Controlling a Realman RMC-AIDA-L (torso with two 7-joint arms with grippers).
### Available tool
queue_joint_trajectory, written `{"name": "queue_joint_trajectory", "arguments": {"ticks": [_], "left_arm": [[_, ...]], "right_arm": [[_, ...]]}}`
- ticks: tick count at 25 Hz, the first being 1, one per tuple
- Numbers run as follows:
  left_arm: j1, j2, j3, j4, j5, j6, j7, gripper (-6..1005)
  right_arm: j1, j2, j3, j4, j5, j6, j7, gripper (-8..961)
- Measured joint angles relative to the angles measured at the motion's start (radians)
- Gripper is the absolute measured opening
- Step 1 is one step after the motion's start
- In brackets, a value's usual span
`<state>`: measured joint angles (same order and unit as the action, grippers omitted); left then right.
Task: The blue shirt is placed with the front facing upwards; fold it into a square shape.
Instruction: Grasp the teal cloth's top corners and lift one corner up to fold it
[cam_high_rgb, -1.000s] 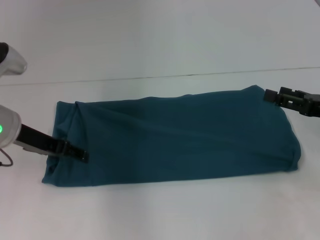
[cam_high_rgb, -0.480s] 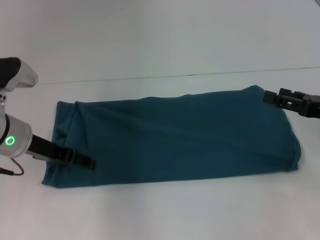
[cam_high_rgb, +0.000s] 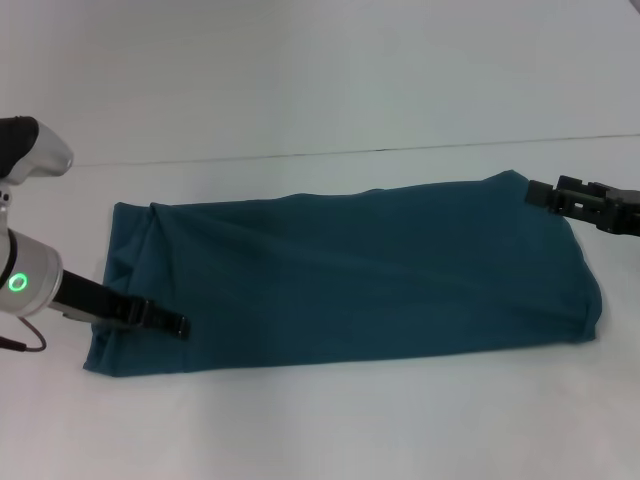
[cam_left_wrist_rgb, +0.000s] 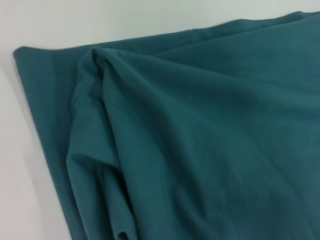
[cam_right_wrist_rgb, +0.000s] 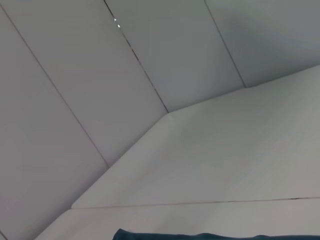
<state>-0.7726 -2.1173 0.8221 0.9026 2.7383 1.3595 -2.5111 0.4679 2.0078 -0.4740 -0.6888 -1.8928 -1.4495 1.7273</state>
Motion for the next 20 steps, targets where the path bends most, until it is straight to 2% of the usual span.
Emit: {"name": "queue_joint_trajectory", "arguments": {"ticks": [6,13,20], "left_arm": [[0.012,0.007,-0.002,0.054,0.003,0.07,-0.013,905],[0.075,0.029,-0.008,0.152,0.003,0.18,-0.078,904],[0.089,0.043,-0.053,0.129,0.014,0.189,-0.123,904]], "right_arm": [[0.0,0.0,0.0,-0.002,0.0,-0.001,0.0,925],[0.0,0.0,0.001,-0.005,0.001,-0.001,-0.006,924],[0.001,0.0,0.002,-0.009,0.003,-0.004,-0.009,924]]}}
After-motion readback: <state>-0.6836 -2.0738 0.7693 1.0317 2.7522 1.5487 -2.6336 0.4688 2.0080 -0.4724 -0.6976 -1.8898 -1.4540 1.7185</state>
